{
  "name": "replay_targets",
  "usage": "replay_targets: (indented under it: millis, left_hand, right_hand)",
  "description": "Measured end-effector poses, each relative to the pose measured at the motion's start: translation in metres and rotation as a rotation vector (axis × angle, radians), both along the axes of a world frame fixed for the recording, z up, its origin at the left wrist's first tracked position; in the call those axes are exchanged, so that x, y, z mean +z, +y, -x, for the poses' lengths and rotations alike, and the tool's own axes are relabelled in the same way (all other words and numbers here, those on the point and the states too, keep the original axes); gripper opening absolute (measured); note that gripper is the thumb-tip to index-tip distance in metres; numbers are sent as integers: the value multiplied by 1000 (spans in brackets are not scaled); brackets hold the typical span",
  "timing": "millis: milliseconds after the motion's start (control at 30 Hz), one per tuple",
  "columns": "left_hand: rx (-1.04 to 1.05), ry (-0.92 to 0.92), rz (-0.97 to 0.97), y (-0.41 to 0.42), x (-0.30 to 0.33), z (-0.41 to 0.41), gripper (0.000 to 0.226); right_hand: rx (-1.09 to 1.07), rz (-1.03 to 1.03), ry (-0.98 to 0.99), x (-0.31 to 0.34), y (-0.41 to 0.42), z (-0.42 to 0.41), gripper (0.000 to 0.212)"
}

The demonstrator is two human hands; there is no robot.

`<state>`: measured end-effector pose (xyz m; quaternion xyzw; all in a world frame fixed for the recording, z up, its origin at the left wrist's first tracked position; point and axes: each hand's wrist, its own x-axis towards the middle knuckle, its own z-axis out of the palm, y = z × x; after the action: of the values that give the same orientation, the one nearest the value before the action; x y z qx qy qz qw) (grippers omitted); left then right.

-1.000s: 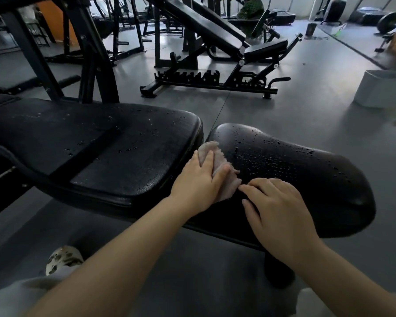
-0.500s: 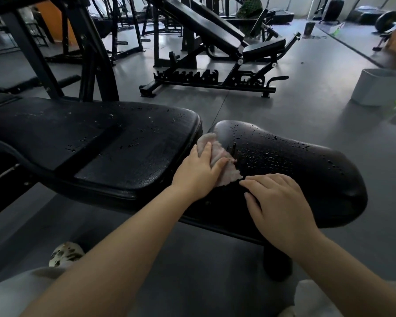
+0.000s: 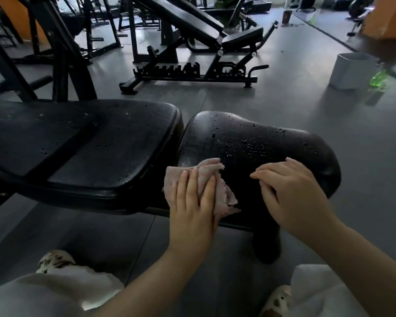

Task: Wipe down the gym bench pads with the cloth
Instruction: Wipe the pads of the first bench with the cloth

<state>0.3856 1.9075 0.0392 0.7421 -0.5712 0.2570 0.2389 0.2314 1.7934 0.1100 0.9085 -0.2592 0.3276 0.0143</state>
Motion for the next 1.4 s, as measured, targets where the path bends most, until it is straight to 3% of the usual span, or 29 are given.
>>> replay_targets:
  millis: [133,333,500,667,767,867,1033,1167,1267,1400]
  left_hand:
    - [-85,-206,-125,-21,6,26,54]
    - [-104,-325,-363,-77,19,84,59]
    - [-151,-335,-423,-91,34,97,59]
    - [-432,-193,-346,-70,55,64,61]
    - [-491,-174,-215,-55,70,36,42]
    - [-454,-183,-137,-57,78,18,30]
    - [-459,-156,-78,-69,79,17,30]
    - [-440,-187,-194,-73,69,15,37]
    - [-395,-205,-284,-75,67,12,41]
    - [-396,-200,-299,-74,65,14,41]
  right_hand:
    - [-101,-45,-29,1,-11,17,38]
    - [-258,-133,-200,0,-19,49,33]
    - [-359,-223,-386,4,-12,60,33]
    - [-281,-295,-495,-6,4,46,28]
    - [-249,-245,-397,-17,22,24,35]
    - [-409,-194,-246,-33,41,-4,44]
    - [-691,-228,-45,-48,44,-40,57]
    - [-786,-339,-3,-44,11,-29,62]
    - [-770,-413,-111,-37,-28,1,59]
    - [-633,-658,-438,-29,-57,24,58]
